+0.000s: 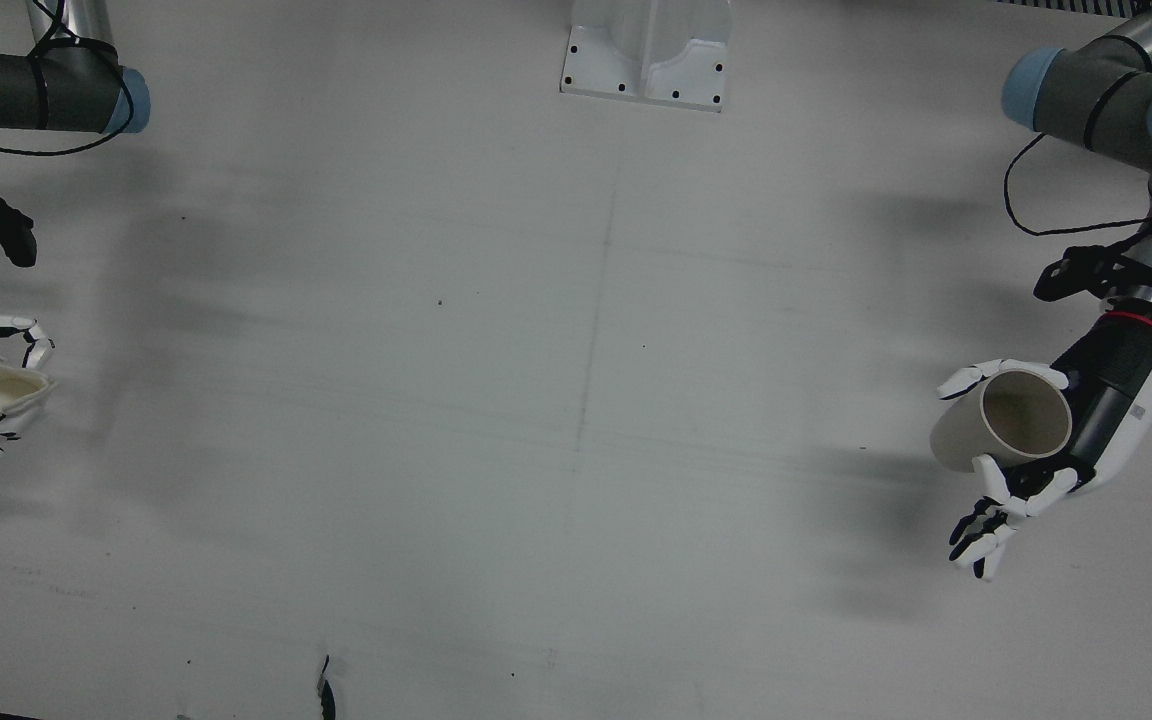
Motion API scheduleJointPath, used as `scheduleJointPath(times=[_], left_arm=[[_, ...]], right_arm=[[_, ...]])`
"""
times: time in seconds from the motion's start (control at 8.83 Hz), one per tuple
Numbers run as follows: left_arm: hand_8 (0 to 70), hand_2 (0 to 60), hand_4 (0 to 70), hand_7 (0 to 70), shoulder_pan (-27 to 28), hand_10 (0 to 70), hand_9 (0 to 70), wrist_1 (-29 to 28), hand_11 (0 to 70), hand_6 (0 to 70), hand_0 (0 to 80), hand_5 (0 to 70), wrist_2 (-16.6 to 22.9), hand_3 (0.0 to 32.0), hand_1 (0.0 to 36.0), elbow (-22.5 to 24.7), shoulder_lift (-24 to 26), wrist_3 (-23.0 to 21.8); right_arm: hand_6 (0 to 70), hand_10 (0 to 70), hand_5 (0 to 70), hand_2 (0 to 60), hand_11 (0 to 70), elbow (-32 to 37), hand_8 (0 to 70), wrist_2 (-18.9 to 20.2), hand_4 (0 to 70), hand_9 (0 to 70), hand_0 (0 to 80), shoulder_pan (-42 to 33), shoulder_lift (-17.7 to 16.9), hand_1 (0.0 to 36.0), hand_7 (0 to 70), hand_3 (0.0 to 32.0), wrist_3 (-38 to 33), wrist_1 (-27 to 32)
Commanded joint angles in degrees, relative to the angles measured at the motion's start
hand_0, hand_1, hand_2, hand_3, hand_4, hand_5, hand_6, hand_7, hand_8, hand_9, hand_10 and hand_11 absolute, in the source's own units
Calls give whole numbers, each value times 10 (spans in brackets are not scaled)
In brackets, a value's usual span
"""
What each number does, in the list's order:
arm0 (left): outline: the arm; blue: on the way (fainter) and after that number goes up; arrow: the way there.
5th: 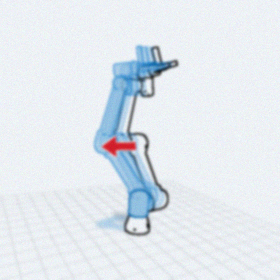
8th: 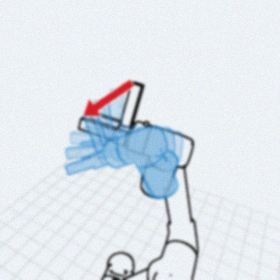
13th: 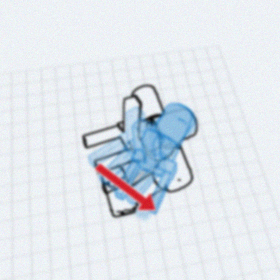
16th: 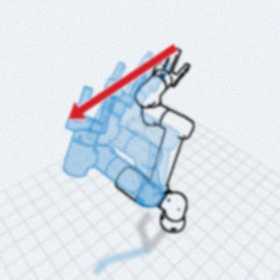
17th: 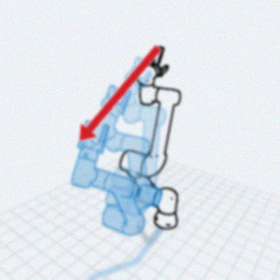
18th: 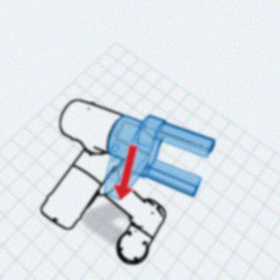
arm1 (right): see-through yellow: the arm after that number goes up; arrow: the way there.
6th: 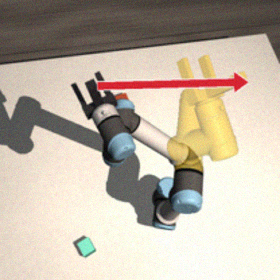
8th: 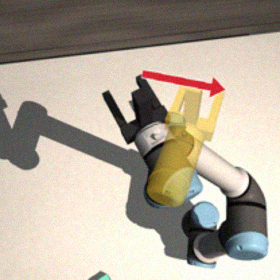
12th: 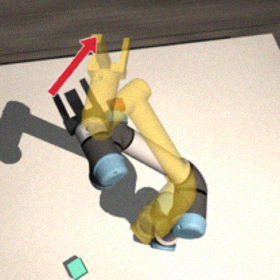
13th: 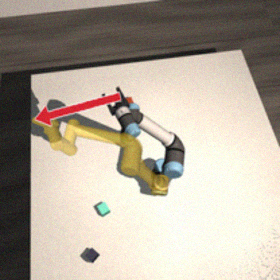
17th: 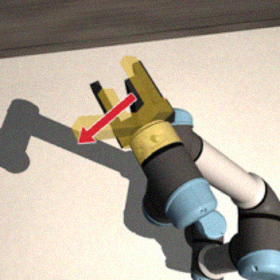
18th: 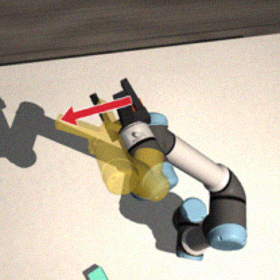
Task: Pour water
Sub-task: 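Carry both cups toward the table center, white cup raised above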
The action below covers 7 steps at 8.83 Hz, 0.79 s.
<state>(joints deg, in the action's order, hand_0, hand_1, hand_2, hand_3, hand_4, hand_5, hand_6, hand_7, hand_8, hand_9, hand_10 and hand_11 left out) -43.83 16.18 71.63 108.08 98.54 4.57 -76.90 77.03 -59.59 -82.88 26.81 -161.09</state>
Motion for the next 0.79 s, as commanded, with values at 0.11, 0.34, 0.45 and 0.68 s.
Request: scheduleJointPath(times=[0.11, 0.34, 0.45, 0.68], left_arm=[[20, 600, 243, 109, 76, 42, 7, 137, 108, 116, 800, 700, -2, 0, 360, -1, 144, 15], [22, 600, 248, 112, 95, 44, 8, 175, 111, 125, 800, 700, 0, 0, 360, -67, 262, 43], [23, 600, 258, 119, 109, 43, 9, 181, 109, 132, 800, 700, 2, 0, 360, -113, 318, 42], [24, 600, 254, 122, 160, 38, 10, 198, 101, 140, 800, 700, 1, 0, 360, -166, 392, 54]], right_arm=[[552, 30, 253, 600, 92, -238, 471, 3, 159, 628, 800, -67, 13, 360, 700, 0, 12, -185], [611, 9, 255, 600, 62, -374, 448, 7, 308, 595, 800, -83, 73, 360, 700, 0, 52, -340], [633, 0, 251, 600, 47, -420, 436, 7, 377, 580, 800, -85, 117, 360, 700, 0, 90, -408], [700, 0, 247, 600, 14, -438, 435, 4, 592, 587, 800, -78, 232, 360, 700, 0, 209, -485]])
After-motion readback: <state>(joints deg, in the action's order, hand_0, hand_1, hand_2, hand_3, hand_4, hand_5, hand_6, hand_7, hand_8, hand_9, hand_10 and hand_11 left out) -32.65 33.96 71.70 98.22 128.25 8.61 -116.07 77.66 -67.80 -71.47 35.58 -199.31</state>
